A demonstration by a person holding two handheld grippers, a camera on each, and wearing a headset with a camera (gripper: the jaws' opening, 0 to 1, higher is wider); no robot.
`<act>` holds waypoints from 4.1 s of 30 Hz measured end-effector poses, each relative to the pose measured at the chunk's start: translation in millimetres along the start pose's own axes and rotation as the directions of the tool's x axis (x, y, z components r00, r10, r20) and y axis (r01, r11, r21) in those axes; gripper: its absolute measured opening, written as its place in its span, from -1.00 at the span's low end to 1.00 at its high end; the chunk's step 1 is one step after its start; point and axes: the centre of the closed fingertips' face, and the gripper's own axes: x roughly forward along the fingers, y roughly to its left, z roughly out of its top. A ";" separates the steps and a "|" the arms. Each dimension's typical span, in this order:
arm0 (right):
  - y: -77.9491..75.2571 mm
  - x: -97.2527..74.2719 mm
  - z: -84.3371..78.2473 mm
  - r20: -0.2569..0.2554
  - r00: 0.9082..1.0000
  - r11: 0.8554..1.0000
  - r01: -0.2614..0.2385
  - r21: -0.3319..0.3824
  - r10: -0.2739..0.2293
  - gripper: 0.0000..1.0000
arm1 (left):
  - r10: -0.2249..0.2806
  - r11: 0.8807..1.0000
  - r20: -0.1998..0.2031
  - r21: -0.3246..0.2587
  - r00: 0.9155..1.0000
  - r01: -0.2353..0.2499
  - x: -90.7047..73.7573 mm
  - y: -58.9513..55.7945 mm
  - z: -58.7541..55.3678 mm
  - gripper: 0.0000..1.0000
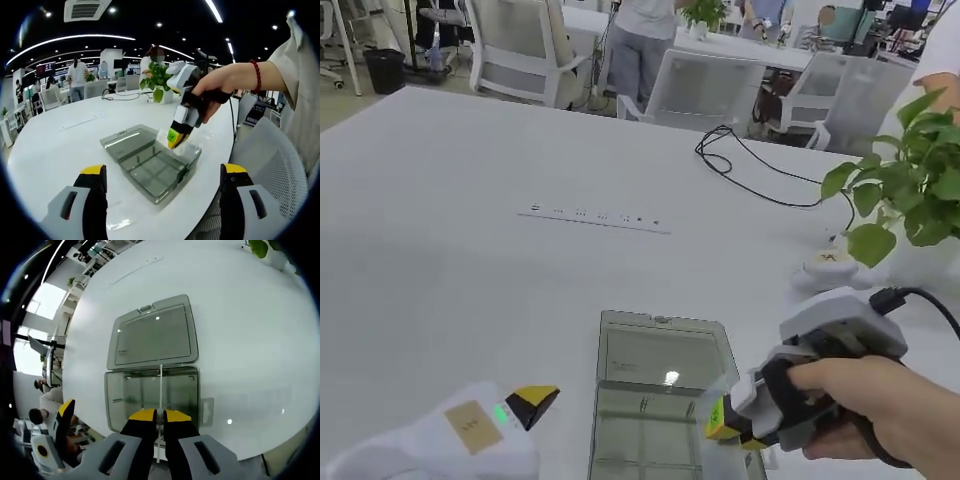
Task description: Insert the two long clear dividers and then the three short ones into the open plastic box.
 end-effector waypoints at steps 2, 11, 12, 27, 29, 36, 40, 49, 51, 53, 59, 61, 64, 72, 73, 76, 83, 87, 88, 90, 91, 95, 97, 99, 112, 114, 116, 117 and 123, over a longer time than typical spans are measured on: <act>-0.7 1.1 -0.1 -0.004 1.000 1.000 0.002 0.002 -0.002 -0.87 | 0.000 1.000 -0.007 0.001 1.000 0.000 0.2 0.0 -1.3 0.91; -1.2 2.8 -0.5 -0.010 1.000 1.000 0.011 -0.002 -0.011 -0.87 | 0.005 1.000 0.000 -0.007 1.000 -0.005 -0.7 1.5 -0.3 0.89; -0.7 2.9 -0.5 -0.011 1.000 1.000 0.010 -0.001 -0.010 -0.87 | 0.005 1.000 0.000 -0.007 1.000 -0.005 -0.6 1.5 -0.3 0.89; -3.5 5.3 -2.3 -0.021 0.999 0.999 0.032 -0.029 -0.033 -0.87 | 0.015 1.000 -0.006 -0.009 1.000 -0.016 -1.3 4.3 -1.8 0.86; -3.6 5.3 -2.5 -0.022 0.999 0.999 0.032 -0.032 -0.033 -0.87 | 0.015 1.000 -0.007 -0.009 1.000 -0.015 -1.4 4.3 -2.1 0.86; -1.2 5.6 -2.3 0.002 0.996 0.991 0.084 -0.109 -0.084 -0.87 | 0.023 1.000 -0.008 -0.008 1.000 -0.023 -1.8 5.5 -1.9 0.85; -0.7 6.5 -1.1 0.021 0.992 0.974 0.129 -0.186 -0.127 -0.87 | 0.027 1.000 -0.011 -0.010 1.000 -0.027 -2.2 6.4 -2.3 0.85; 3.2 16.8 -1.7 0.067 0.964 0.885 0.262 -0.384 -0.256 -0.87 | 0.046 0.999 -0.009 -0.022 0.999 -0.046 -5.4 10.6 -0.8 0.84; 2.9 20.0 -2.0 0.070 0.962 0.878 0.271 -0.394 -0.265 -0.87 | 0.051 0.998 -0.012 -0.022 0.999 -0.051 -6.4 11.4 -1.0 0.83; 2.2 21.4 -2.9 0.072 0.960 0.876 0.275 -0.395 -0.269 -0.87 | 0.055 0.998 -0.015 -0.024 0.998 -0.055 -7.6 12.1 -1.7 0.83; -1.3 24.7 -2.3 0.073 0.957 0.872 0.286 -0.398 -0.280 -0.86 | 0.049 0.994 0.024 -0.097 0.999 -0.046 -11.0 13.5 3.8 0.82; -2.3 26.4 -2.3 0.072 0.958 0.874 0.284 -0.394 -0.279 -0.86 | 0.049 0.993 0.028 -0.111 0.998 -0.046 -12.6 15.5 4.6 0.81; -2.7 27.9 -3.0 0.072 0.958 0.875 0.284 -0.391 -0.278 -0.86 | 0.059 0.993 0.021 -0.107 0.998 -0.056 -13.8 18.0 3.7 0.81; -4.4 28.2 -3.9 0.081 0.963 0.887 0.270 -0.375 -0.259 -0.85 | 0.075 0.993 0.008 -0.096 0.997 -0.074 -19.4 23.0 2.3 0.81; -3.2 28.6 -3.8 0.085 0.966 0.886 0.257 -0.386 -0.243 -0.84 | 0.078 0.993 0.001 -0.090 0.997 -0.077 -20.2 23.9 1.3 0.81; -0.5 30.1 -5.4 0.075 0.977 0.886 0.212 -0.412 -0.199 -0.78 | 0.089 0.993 -0.009 -0.078 0.996 -0.090 -22.2 26.7 0.0 0.80; 8.9 28.8 -13.2 0.095 0.993 0.882 0.108 -0.460 -0.072 -0.56 | 0.120 0.990 -0.017 -0.074 0.993 -0.121 -28.0 31.9 0.7 0.80; 17.9 21.7 -10.5 0.154 0.988 0.852 0.072 -0.518 0.009 -0.40 | 0.135 0.988 -0.024 -0.066 0.991 -0.136 -31.4 32.8 0.4 0.79; 18.6 18.6 -12.3 0.158 0.987 0.850 0.068 -0.522 0.018 -0.37 | 0.140 0.988 -0.028 -0.062 0.990 -0.141 -32.6 32.8 0.1 0.79; 22.3 13.7 -11.4 0.182 0.982 0.840 0.058 -0.539 0.049 -0.31 | 0.145 0.987 -0.031 -0.058 0.989 -0.147 -34.1 32.7 -0.2 0.80; 21.9 11.6 -11.7 0.186 0.981 0.841 0.059 -0.539 0.050 -0.29 | 0.148 0.987 -0.033 -0.055 0.988 -0.150 -35.3 32.3 -0.3 0.79; 25.4 1.1 -8.7 0.232 0.968 0.825 0.057 -0.562 0.091 -0.13 | 0.161 0.985 -0.039 -0.051 0.986 -0.163 -38.8 32.1 -0.8 0.80; 29.1 -5.6 -8.7 0.249 0.961 0.815 0.047 -0.577 0.121 -0.07 | 0.169 0.984 -0.043 -0.052 0.985 -0.171 -39.9 32.9 -1.2 0.80; 31.4 -10.5 -9.7 0.258 0.955 0.788 0.044 -0.614 0.148 0.04 | 0.178 0.982 -0.049 -0.055 0.983 -0.181 -41.4 34.0 -1.8 0.80; 25.1 -36.5 -15.5 0.348 0.896 0.722 0.046 -0.691 0.276 0.36 | 0.221 0.973 -0.074 -0.058 0.973 -0.225 -52.6 38.3 -5.3 0.78; 22.1 -39.3 -16.3 0.354 0.891 0.718 0.047 -0.694 0.284 0.38 | 0.224 0.972 -0.078 -0.056 0.971 -0.229 -53.8 38.6 -6.3 0.77; 18.1 -42.7 -17.2 0.363 0.884 0.713 0.049 -0.699 0.294 0.43 | 0.229 0.971 -0.084 -0.052 0.970 -0.234 -55.4 38.9 -7.3 0.77; 15.3 -44.3 -17.9 0.367 0.881 0.713 0.051 -0.699 0.297 0.46 | 0.231 0.971 -0.086 -0.051 0.969 -0.235 -56.2 38.9 -7.7 0.77; 6.1 -49.8 -24.7 0.366 0.875 0.702 0.045 -0.711 0.315 0.57 | 0.241 0.968 -0.093 -0.054 0.966 -0.246 -59.1 39.7 -9.0 0.76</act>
